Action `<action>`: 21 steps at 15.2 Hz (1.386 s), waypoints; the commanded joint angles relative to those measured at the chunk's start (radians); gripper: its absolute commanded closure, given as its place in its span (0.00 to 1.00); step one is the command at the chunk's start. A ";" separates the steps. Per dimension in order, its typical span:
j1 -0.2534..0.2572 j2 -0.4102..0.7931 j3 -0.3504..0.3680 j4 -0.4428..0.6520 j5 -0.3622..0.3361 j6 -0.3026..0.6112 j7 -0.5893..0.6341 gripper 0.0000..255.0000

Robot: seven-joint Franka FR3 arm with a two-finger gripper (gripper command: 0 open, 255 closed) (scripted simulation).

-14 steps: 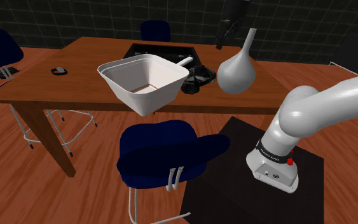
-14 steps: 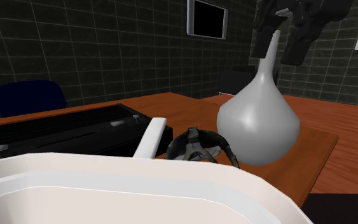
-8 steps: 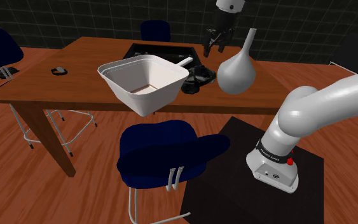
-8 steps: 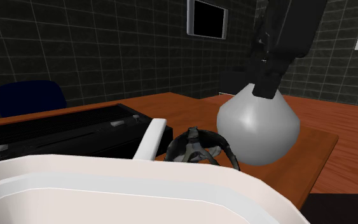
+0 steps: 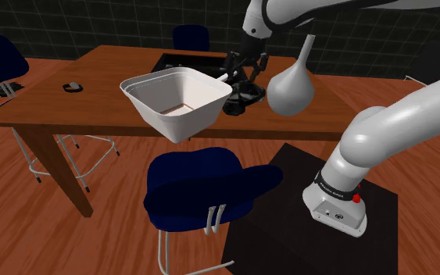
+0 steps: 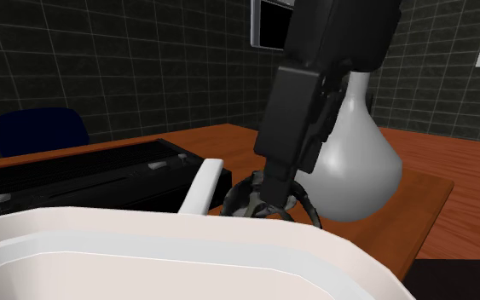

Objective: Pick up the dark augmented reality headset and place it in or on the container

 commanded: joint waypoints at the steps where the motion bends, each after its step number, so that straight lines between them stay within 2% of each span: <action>1: -0.002 0.013 0.004 -0.018 0.002 0.034 0.011 0.00; 5: -0.004 0.041 0.008 -0.058 0.002 0.102 0.013 0.00; 13: -0.004 0.041 0.008 -0.058 0.002 0.101 0.013 0.00; 14: -0.004 0.041 0.008 -0.058 0.002 0.101 0.013 1.00; 21: -0.004 0.041 0.008 -0.058 0.002 0.101 0.013 1.00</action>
